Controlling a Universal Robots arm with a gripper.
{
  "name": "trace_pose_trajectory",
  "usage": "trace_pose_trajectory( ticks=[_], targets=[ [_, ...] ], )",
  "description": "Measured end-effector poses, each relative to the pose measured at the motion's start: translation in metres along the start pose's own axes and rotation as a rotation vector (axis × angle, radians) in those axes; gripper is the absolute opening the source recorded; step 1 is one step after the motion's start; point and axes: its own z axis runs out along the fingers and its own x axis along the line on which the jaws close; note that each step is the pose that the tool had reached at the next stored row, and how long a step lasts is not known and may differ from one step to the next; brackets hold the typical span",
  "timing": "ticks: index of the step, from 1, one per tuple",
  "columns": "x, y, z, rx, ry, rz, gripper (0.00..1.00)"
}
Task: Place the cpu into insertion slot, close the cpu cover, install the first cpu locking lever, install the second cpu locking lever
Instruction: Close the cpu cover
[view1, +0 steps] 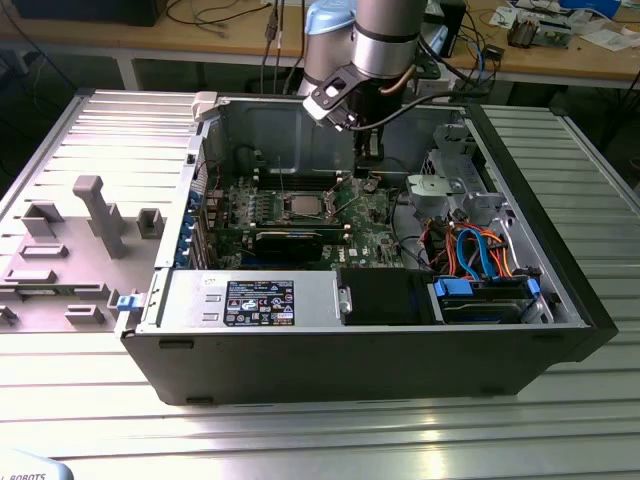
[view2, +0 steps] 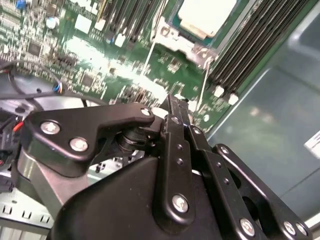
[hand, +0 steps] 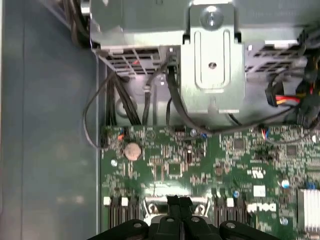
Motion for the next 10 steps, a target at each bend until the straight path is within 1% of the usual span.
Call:
trace_pose_trajectory(
  ticks=[3, 5, 10],
  targets=[
    [0.0002, 0.0071, 0.0022, 0.0001, -0.0002, 0.000, 0.11],
    [0.0003, 0.0106, 0.0040, 0.0001, -0.0002, 0.000, 0.11],
    [0.0013, 0.0175, 0.0094, 0.0004, -0.0004, -0.001, 0.11]
  ],
)
